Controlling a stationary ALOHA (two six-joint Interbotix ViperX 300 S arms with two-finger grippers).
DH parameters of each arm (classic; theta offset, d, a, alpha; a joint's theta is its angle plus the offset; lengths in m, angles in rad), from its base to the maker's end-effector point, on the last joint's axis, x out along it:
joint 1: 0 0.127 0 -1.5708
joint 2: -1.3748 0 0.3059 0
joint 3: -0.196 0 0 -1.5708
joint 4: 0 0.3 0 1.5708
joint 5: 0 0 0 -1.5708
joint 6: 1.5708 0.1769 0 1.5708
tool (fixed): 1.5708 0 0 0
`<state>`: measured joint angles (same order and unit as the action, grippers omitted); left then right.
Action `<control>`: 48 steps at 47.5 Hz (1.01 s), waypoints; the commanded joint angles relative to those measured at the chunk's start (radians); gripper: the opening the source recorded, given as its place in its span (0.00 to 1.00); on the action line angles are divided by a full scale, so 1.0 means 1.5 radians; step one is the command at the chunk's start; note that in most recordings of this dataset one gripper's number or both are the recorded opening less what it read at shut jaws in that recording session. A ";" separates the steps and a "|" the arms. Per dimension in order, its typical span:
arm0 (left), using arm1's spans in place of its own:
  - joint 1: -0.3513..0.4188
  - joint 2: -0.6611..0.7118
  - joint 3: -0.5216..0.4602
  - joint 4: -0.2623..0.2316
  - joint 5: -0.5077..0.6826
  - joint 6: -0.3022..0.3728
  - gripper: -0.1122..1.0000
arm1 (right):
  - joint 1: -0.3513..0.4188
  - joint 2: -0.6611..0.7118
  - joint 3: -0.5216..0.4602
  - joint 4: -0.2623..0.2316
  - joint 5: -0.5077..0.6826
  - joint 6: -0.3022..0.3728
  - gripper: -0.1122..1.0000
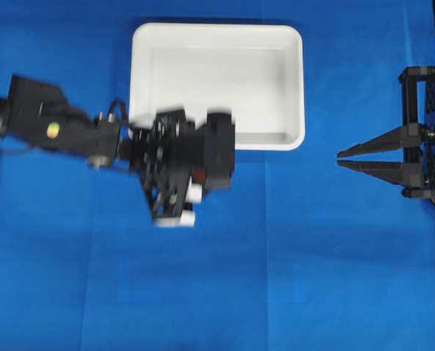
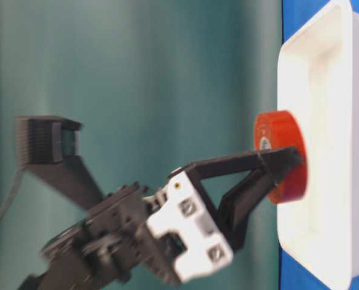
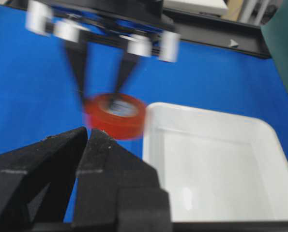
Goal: Place one roll of tape in the white case with the left arm.
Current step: 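Lift the tape roll and carry it left-up into the white tray, then lower the tape into the tray and open the left gripper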
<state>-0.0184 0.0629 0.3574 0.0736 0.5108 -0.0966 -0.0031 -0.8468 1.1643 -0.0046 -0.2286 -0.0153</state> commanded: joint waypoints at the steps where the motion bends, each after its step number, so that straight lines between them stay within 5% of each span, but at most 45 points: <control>1: 0.041 -0.015 -0.008 0.003 -0.006 0.012 0.33 | -0.001 0.002 -0.011 0.000 -0.003 0.001 0.00; 16: 0.139 0.042 -0.008 0.002 -0.059 0.066 0.33 | -0.001 0.004 -0.011 0.000 -0.003 0.002 0.00; 36: 0.172 0.134 -0.007 -0.002 -0.142 0.087 0.34 | -0.001 0.007 -0.010 0.000 0.008 0.002 0.00; 44: 0.175 0.139 -0.007 -0.002 -0.148 0.086 0.70 | 0.000 0.007 -0.011 0.000 0.008 0.002 0.00; 48: 0.176 0.136 -0.007 -0.002 -0.143 0.085 0.73 | 0.000 0.007 -0.011 -0.001 0.008 0.002 0.00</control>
<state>0.2408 0.2915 0.3574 0.0721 0.2961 0.0337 -0.0031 -0.8391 1.1628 -0.0046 -0.2132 -0.0153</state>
